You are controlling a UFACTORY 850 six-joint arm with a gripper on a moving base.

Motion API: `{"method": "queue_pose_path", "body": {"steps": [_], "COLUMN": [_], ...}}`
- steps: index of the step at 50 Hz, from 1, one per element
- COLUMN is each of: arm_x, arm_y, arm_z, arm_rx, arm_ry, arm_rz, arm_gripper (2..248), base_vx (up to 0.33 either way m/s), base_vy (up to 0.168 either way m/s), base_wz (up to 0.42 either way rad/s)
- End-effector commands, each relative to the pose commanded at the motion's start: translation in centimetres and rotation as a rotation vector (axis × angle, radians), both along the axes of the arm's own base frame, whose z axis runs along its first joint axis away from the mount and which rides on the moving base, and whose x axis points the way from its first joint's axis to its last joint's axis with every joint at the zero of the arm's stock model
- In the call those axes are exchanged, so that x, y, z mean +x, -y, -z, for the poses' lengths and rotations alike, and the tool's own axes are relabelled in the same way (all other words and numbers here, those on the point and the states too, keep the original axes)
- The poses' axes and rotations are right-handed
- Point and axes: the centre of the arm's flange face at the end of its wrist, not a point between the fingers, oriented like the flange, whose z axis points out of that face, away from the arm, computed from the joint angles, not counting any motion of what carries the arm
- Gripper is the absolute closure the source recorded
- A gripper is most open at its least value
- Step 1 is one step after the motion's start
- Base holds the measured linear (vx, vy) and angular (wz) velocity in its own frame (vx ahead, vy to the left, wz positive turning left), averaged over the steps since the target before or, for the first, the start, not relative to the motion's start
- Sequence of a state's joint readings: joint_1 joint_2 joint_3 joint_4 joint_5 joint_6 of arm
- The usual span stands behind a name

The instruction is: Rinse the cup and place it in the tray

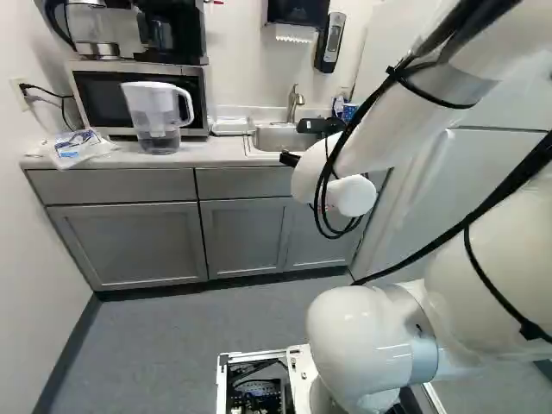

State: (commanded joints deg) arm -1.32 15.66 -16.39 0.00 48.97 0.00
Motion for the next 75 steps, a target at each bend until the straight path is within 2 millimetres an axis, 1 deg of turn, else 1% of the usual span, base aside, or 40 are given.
{"method": "queue_pose_path", "body": {"steps": [75], "arm_x": [4.9], "arm_y": [0.0], "arm_z": [-7.1], "arm_rx": [-0.001], "arm_ry": [0.065], "arm_rz": [-0.002], "arm_gripper": [3], "base_vx": [0.000], "base_vy": [0.000], "base_wz": [0.000]}}
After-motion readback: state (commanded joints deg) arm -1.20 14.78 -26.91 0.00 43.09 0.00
